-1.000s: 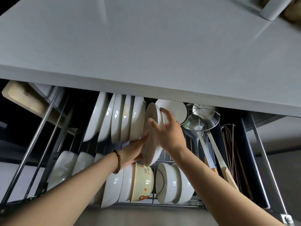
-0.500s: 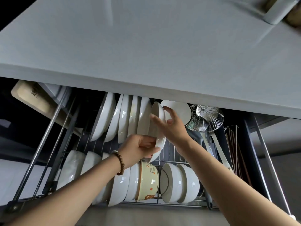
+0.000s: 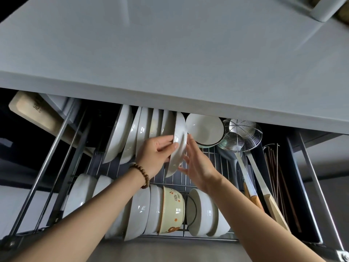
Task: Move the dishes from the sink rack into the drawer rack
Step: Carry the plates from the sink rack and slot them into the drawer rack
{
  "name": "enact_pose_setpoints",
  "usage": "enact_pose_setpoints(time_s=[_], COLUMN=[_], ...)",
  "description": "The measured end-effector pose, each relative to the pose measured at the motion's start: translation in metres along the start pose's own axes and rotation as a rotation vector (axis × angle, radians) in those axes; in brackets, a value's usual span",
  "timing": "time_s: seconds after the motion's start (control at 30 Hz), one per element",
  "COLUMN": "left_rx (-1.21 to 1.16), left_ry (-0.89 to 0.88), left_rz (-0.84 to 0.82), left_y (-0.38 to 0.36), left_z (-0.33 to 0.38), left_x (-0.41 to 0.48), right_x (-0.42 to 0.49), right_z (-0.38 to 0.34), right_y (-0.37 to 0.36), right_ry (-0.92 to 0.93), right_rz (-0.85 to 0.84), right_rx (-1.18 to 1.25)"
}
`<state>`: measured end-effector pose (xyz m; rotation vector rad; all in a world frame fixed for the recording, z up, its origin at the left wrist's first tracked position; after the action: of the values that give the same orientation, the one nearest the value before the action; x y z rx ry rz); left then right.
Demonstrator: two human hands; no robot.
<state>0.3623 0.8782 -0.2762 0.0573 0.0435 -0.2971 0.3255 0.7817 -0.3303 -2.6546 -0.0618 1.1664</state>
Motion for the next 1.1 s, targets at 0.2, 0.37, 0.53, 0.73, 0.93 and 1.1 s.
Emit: enact_pose_setpoints(time_s=[0.2, 0.37, 0.53, 0.73, 0.93, 1.1], left_rx=[0.048, 0.030, 0.126, 0.202, 0.249, 0.078], left_ry=[0.013, 0.037, -0.026, 0.058, 0.067, 0.037], left_rz=[0.055, 0.068, -0.048, -0.145, -0.142, -0.078], left_y=[-0.002, -0.002, -0.010, 0.001, 0.016, 0.032], left_z=[-0.003, -0.008, 0.000, -0.011, -0.012, 0.004], left_x=[0.013, 0.020, 0.018, 0.010, 0.004, 0.002], right_x=[0.013, 0.025, 0.034, 0.035, 0.017, -0.010], right_z=[-0.009, -0.015, -0.016, -0.017, -0.034, -0.044], right_y=[0.001, 0.001, -0.001, 0.004, 0.000, -0.005], right_ry=[0.002, 0.005, -0.002, 0.004, 0.074, 0.242], right_rz=[0.007, 0.037, 0.022, 0.036, 0.135, 0.265], right_rx=[-0.039, -0.036, -0.040, -0.033, -0.132, -0.279])
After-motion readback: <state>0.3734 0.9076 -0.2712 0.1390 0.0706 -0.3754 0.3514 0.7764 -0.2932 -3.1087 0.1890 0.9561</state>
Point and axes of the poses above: each hand's wrist, its own x-axis towards the middle knuckle, its own y-axis out of the back of the hand, z = x × y, the point moved 10 cm from there along x, towards the middle knuckle, and after that the axes turned 12 degrees about -y, right-handed, at the moved point
